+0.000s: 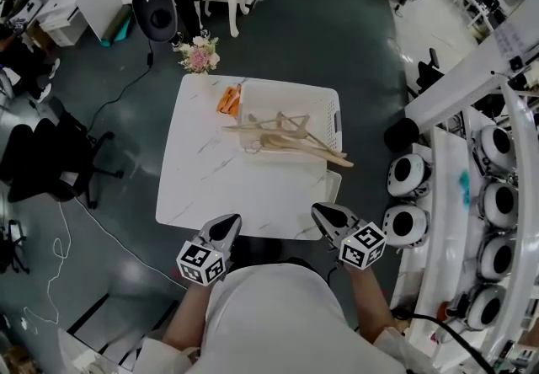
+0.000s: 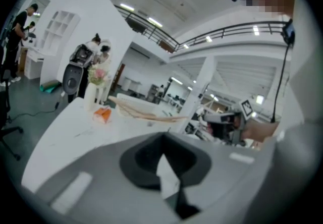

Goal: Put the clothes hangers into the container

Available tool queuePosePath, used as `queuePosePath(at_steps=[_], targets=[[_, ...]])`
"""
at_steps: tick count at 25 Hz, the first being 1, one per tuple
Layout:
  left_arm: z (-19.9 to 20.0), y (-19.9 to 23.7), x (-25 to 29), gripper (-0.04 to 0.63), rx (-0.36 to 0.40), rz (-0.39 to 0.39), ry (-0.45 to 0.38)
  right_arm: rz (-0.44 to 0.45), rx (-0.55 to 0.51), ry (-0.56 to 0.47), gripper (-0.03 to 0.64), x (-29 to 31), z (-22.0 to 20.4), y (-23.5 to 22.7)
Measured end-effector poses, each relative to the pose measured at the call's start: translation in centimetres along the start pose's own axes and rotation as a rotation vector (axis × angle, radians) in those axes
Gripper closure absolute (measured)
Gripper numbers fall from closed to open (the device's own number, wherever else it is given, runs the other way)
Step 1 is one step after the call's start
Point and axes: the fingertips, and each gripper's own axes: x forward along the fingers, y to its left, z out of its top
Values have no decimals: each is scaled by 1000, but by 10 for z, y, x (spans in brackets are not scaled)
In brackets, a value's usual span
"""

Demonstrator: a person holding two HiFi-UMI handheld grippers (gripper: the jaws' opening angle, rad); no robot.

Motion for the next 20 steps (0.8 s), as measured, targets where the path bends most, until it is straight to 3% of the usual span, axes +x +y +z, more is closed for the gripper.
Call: queuePosePath(at_steps=[4, 9, 20], targets=[[-2, -26, -7, 593, 21, 9, -12, -41, 11, -64, 607, -35, 1, -2], [-5, -51, -20, 594, 22, 33, -29, -64, 12, -72, 612, -55, -14, -5], [6, -61, -52, 592, 53, 17, -55, -74, 16, -124, 614, -56, -15, 31]])
